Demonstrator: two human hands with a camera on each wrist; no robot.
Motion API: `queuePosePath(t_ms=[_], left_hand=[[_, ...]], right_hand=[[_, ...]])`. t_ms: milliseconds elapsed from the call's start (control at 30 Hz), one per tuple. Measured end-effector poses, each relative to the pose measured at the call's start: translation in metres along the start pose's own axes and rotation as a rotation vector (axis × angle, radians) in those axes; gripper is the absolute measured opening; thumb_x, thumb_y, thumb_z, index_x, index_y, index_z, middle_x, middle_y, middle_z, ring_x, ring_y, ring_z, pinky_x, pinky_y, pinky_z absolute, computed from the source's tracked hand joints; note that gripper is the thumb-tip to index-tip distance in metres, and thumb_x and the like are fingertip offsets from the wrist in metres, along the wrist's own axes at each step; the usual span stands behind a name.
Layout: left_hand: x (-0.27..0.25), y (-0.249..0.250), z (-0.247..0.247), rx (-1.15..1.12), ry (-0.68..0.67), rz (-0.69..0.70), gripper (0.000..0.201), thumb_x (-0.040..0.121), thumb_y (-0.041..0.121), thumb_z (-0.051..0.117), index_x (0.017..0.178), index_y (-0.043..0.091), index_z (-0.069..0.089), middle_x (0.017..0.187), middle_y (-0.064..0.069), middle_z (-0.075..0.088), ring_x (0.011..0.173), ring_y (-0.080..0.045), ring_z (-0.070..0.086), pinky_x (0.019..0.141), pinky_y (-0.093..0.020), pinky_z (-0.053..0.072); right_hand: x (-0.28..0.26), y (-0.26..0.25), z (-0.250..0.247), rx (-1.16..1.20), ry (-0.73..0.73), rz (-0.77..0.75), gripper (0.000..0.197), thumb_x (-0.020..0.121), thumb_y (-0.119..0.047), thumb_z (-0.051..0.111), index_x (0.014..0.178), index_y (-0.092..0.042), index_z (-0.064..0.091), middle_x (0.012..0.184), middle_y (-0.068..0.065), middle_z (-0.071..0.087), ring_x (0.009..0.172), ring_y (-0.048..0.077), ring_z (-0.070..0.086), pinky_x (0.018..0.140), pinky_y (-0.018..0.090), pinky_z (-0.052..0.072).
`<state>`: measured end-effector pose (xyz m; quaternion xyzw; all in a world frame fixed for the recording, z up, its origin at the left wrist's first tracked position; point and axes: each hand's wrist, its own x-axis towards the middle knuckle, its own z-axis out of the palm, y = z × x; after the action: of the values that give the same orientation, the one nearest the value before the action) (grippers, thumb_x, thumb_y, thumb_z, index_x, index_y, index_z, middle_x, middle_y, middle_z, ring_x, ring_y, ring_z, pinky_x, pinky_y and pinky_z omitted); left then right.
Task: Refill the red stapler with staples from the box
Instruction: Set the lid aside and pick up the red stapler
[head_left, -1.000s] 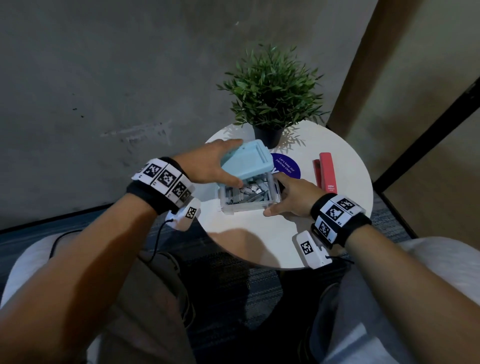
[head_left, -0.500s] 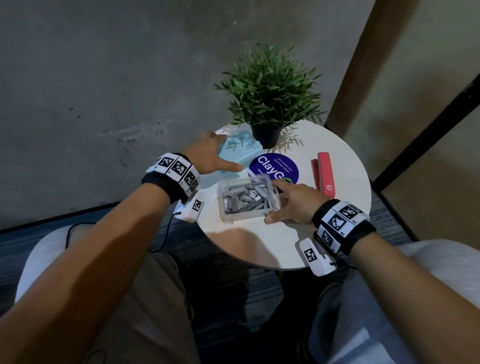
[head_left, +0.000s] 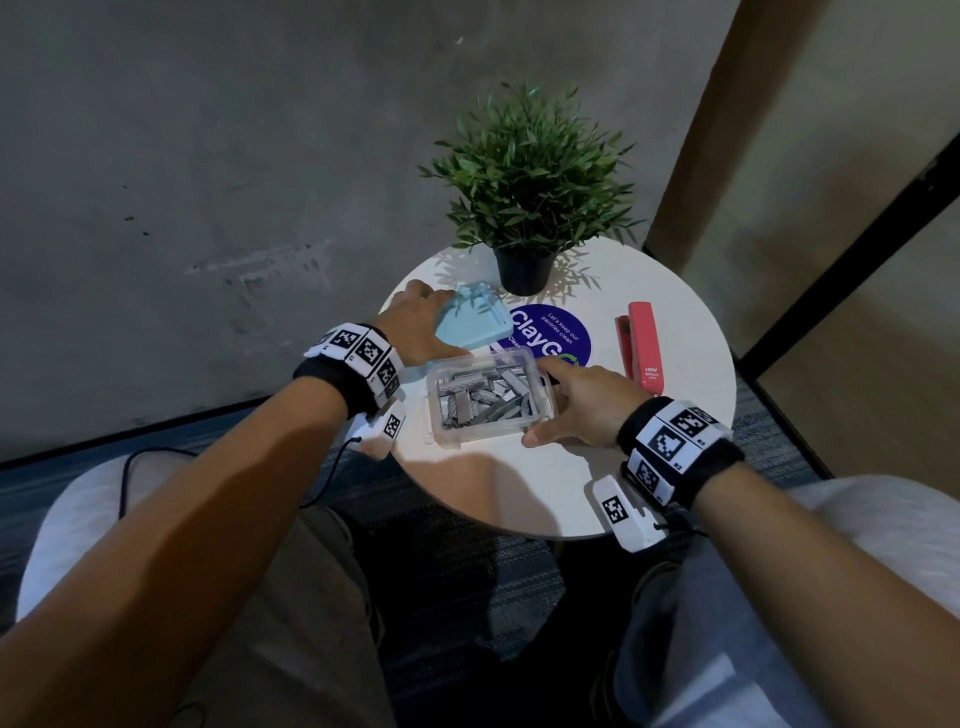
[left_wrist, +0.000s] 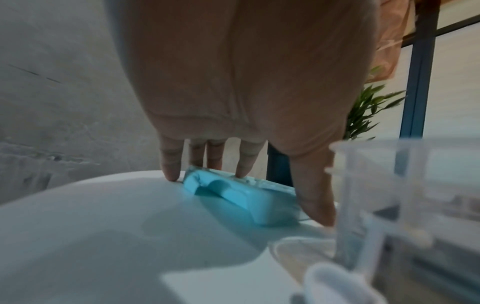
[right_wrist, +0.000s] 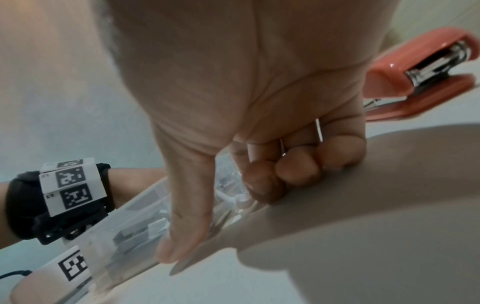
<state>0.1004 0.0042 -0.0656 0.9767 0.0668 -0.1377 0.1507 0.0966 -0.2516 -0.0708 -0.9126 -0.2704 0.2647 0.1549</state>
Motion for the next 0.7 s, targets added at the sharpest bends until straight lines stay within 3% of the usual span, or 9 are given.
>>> queuePosePath(t_ms=[133,200,300,400,467,500,567,633,700], left_hand=[[-0.004,0.004,-0.009,-0.020,-0.013,0.022,0.087,0.086,0.057,0.061,0.154,0.018,0.026,0.159,-0.019,0.020,0.146,-0.038,0.022,0.116,-0.048,0.023],[-0.008,0.009,-0.015,-0.049,0.035,0.067,0.082,0.086,0.055,0.061,0.152,0.017,0.032,0.157,-0.017,0.027,0.143,-0.036,0.029,0.115,-0.044,0.027],[-0.019,0.023,-0.019,-0.114,0.036,0.192,0.076,0.084,0.057,0.063,0.146,0.020,0.041,0.144,-0.013,0.045,0.129,-0.029,0.048,0.106,-0.033,0.035],[-0.032,0.037,-0.017,-0.085,-0.123,0.270,0.095,0.074,0.072,0.061,0.151,0.025,0.032,0.151,-0.005,0.041,0.134,-0.022,0.044,0.108,-0.032,0.032],[-0.038,0.045,-0.013,-0.066,-0.223,0.311,0.105,0.069,0.075,0.064,0.153,0.025,0.027,0.151,-0.003,0.038,0.136,-0.020,0.040,0.113,-0.034,0.031],[-0.040,0.049,-0.011,-0.057,-0.256,0.322,0.108,0.067,0.074,0.067,0.153,0.025,0.026,0.148,-0.002,0.039,0.135,-0.020,0.040,0.113,-0.036,0.032],[-0.044,0.054,-0.005,-0.031,-0.285,0.335,0.107,0.065,0.070,0.073,0.150,0.025,0.028,0.141,-0.002,0.042,0.129,-0.020,0.042,0.111,-0.039,0.036],[-0.046,0.058,0.000,-0.002,-0.284,0.332,0.100,0.066,0.062,0.078,0.146,0.022,0.031,0.136,-0.004,0.043,0.125,-0.022,0.044,0.106,-0.042,0.039],[-0.047,0.060,0.001,0.013,-0.274,0.330,0.099,0.067,0.057,0.080,0.145,0.021,0.031,0.135,-0.006,0.043,0.123,-0.023,0.044,0.104,-0.043,0.040]], right_hand=[[0.001,0.001,0.001,0.008,-0.006,0.005,0.093,0.071,-0.062,0.076,0.146,-0.031,0.033,0.098,-0.003,0.064,0.087,0.022,0.061,0.072,0.036,0.051],[0.000,0.001,0.001,0.008,-0.007,-0.001,0.095,0.072,-0.062,0.076,0.149,-0.031,0.030,0.106,0.002,0.067,0.087,0.021,0.059,0.068,0.034,0.047],[0.000,-0.001,-0.001,0.004,-0.001,-0.030,0.094,0.076,-0.058,0.075,0.153,-0.033,0.027,0.119,0.003,0.069,0.097,0.024,0.063,0.075,0.034,0.049],[0.000,-0.002,-0.002,-0.028,-0.022,-0.042,0.099,0.078,-0.057,0.074,0.156,-0.036,0.017,0.119,0.005,0.069,0.091,0.023,0.061,0.078,0.035,0.051],[-0.001,0.001,-0.009,-0.066,-0.024,-0.014,0.097,0.080,-0.056,0.070,0.157,-0.031,0.017,0.131,0.008,0.064,0.104,0.028,0.062,0.085,0.038,0.051],[-0.002,0.004,-0.015,-0.079,-0.012,0.011,0.091,0.082,-0.053,0.067,0.157,-0.029,0.022,0.133,0.009,0.062,0.109,0.029,0.061,0.087,0.038,0.050],[-0.005,0.014,-0.032,-0.081,0.057,0.064,0.067,0.086,-0.047,0.059,0.147,-0.028,0.040,0.118,0.006,0.066,0.102,0.028,0.062,0.082,0.035,0.048],[-0.009,0.028,-0.049,-0.049,0.191,0.114,0.039,0.090,-0.044,0.056,0.124,-0.027,0.057,0.100,-0.001,0.064,0.092,0.025,0.061,0.074,0.033,0.044],[-0.010,0.043,-0.060,-0.030,0.372,0.183,0.026,0.090,-0.045,0.057,0.107,-0.025,0.060,0.098,-0.001,0.065,0.093,0.026,0.061,0.073,0.033,0.044]])
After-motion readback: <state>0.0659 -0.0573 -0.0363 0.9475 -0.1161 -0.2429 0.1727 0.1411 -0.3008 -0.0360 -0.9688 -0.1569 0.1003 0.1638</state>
